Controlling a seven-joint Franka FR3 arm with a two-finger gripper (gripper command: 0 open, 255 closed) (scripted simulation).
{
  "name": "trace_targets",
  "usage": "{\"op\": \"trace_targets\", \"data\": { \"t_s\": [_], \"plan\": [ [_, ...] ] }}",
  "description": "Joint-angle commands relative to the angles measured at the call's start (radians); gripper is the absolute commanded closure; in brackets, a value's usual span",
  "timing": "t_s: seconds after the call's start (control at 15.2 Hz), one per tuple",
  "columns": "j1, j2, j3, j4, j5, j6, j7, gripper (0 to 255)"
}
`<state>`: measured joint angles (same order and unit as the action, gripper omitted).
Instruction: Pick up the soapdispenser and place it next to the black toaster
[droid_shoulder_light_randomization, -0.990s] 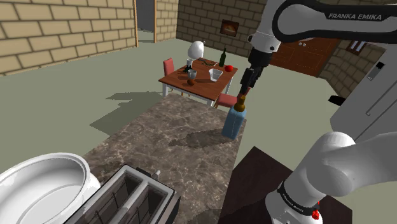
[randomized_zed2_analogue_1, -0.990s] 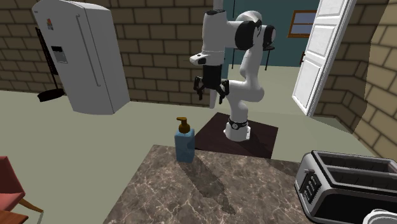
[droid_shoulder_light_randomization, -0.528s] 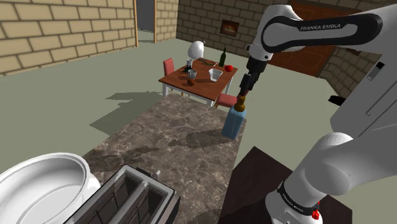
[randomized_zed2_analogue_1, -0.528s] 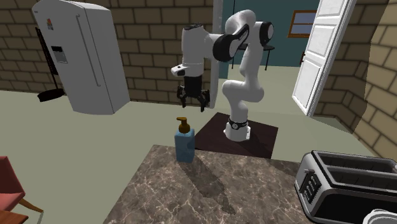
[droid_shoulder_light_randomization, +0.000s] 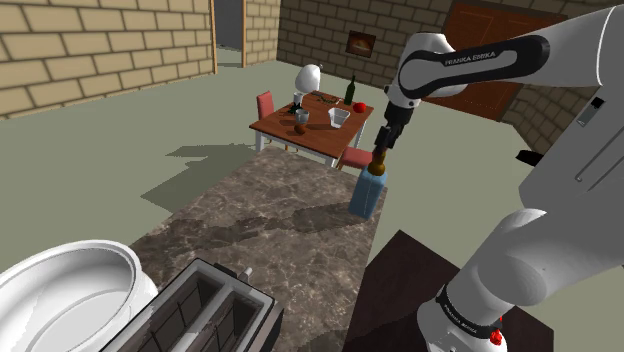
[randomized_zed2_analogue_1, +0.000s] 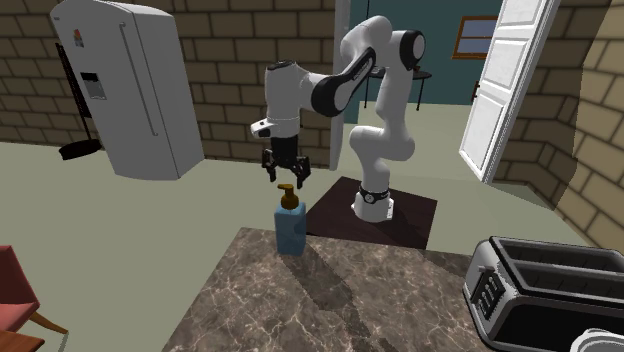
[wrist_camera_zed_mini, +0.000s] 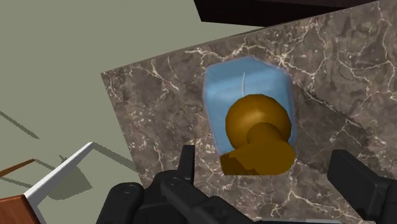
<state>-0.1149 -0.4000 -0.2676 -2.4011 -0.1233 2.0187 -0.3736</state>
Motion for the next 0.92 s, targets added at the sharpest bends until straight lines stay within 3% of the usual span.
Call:
{"op": "trace_targets", "data": {
  "t_s": [0.0,0.66,0.73,0.86],
  "plan": [
    [-0.002,0.009,-0.005,-0.021,-0.002,0.03,-0.003,0],
    [-0.002,0.022,-0.009,-0.045,-0.002,0.067,-0.004,0],
    [-0.002,0.022,-0.009,-0.045,-0.002,0.067,-0.004,255],
    [-0.002,0.022,-0.009,-0.045,-0.002,0.067,-0.004,255]
  ]
}}
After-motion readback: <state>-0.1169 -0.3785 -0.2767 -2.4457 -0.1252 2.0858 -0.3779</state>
